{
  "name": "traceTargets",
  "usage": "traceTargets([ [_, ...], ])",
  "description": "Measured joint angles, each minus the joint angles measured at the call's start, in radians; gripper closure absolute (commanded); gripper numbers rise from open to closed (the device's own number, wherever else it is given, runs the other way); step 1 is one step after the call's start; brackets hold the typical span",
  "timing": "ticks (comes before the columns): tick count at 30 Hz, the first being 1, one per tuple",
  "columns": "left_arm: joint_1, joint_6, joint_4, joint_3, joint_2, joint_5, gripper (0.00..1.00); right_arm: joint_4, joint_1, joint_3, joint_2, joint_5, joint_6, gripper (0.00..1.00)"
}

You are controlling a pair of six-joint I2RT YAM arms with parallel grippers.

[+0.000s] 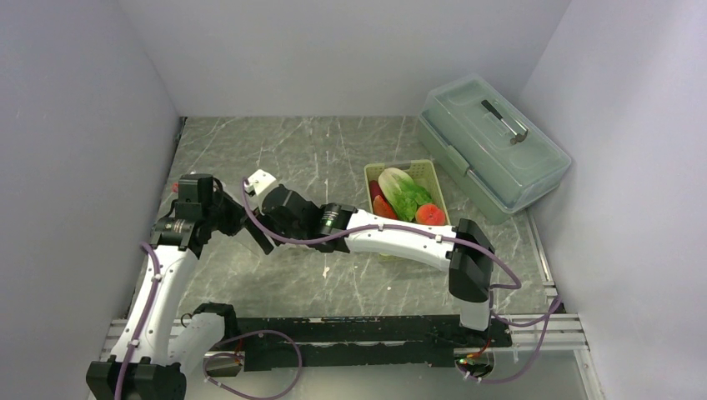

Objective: Place the food in the zip-top bag and seal the zipper
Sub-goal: Open the zipper of the food storage bag.

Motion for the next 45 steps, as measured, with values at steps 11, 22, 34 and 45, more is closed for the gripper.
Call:
traceTargets([
  [11,-0.002,0.0,0.002,0.0,-0.011,0.026,1.0,0.013,0.0,0.016,0.007,-0.024,0.012,0.26],
  [22,-0.003,-0.001,0.001,0.0,-0.012,0.051,1.0,0.012,-0.002,0.027,0.051,0.04,0.017,0.36],
  [34,-0.003,0.0,0.002,0.0,0.017,0.097,1.0,0.003,-0.003,0.027,0.064,0.119,0.012,0.78],
  [45,-0.003,0.025,-0.006,0.016,0.017,0.103,0.7,0.008,0.0,0.026,0.063,0.163,0.006,1.0],
])
